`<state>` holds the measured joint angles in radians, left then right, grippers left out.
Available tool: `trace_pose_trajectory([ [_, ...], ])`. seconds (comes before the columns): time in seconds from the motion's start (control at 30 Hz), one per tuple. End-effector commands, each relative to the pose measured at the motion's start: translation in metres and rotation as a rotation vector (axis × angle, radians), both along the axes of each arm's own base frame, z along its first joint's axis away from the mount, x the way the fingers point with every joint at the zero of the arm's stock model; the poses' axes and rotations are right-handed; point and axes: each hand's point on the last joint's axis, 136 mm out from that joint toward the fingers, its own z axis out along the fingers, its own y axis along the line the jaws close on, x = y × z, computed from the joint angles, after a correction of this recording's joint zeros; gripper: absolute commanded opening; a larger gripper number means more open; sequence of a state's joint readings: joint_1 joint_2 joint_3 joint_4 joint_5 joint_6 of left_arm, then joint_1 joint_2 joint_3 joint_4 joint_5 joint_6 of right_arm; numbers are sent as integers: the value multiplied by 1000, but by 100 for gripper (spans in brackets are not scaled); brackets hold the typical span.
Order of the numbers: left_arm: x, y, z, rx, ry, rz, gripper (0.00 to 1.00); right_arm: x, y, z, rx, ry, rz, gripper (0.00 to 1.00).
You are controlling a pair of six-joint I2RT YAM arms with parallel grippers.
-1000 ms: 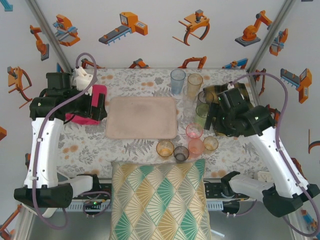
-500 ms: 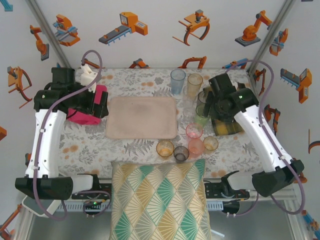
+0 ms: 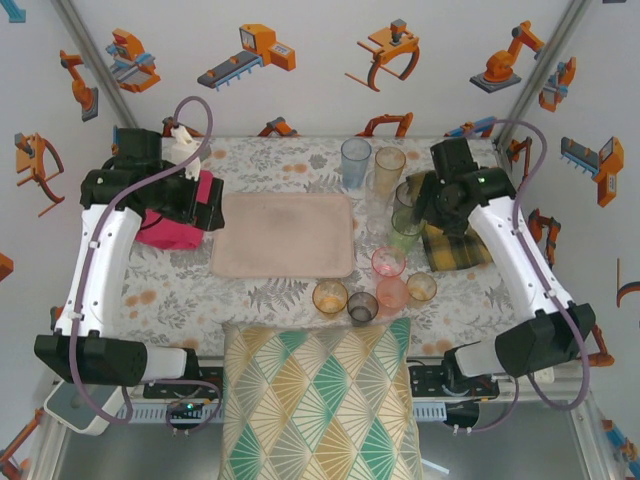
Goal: Place the glasses into the tray
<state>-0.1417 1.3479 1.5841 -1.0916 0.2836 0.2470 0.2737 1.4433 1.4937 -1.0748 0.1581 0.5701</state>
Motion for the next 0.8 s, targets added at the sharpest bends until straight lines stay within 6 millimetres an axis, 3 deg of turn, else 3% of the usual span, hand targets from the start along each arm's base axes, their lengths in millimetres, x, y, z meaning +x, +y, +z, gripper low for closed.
trace_pose_trajectory([
  [0.0,3,-4,7,-4,-16,-2,97,6,-4,-7,-33,9,17,58],
  [0.33,7,-11,1,-6,1,-9,97,18,-9,-30,-19,29,-10,56],
  [0.53,9,-14,1,-6,3,-11,97,26,-9,-43,-13,48,-12,47],
  [0.77,9,-14,0,5,2,-6,97,28,-13,-56,-43,75,-14,43],
])
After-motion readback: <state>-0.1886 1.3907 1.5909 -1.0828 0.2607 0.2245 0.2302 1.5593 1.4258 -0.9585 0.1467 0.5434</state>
